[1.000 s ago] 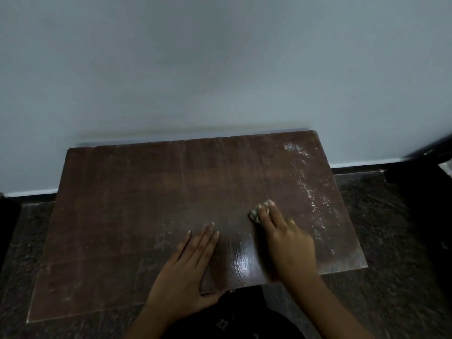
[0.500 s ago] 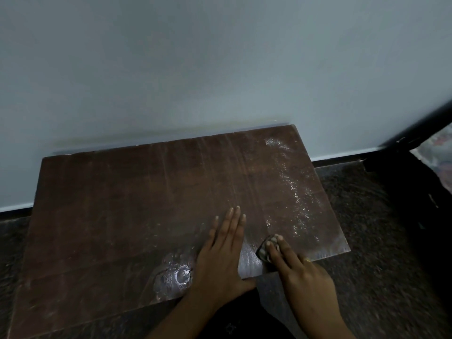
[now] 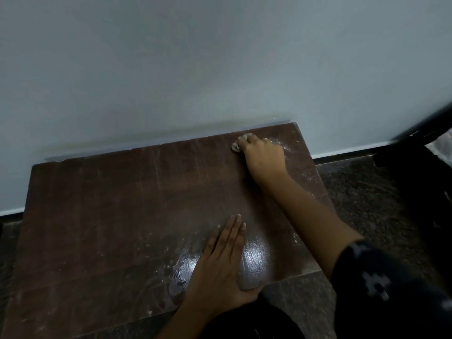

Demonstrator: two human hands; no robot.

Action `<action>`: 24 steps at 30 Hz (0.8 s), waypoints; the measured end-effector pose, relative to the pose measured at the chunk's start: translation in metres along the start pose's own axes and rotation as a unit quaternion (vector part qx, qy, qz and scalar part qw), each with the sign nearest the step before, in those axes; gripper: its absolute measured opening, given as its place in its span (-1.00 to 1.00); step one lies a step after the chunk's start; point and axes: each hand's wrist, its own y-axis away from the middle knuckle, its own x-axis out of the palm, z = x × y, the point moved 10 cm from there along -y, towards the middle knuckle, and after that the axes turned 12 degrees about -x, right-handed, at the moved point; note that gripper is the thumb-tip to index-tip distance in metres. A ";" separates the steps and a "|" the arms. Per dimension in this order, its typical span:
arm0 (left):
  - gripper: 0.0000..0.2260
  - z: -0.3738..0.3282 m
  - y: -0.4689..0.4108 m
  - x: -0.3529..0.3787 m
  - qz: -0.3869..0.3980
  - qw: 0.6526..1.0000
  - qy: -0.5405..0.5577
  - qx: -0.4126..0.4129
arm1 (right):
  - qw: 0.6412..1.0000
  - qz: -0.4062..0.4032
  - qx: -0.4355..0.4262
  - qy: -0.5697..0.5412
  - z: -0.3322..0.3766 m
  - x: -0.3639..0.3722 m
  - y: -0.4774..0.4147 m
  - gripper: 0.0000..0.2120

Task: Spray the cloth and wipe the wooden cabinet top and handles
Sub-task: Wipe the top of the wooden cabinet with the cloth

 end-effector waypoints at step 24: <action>0.02 0.001 -0.001 0.005 0.030 0.999 0.003 0.013 | 0.999 -0.027 0.012 -0.016 0.038 0.012 0.246 -0.56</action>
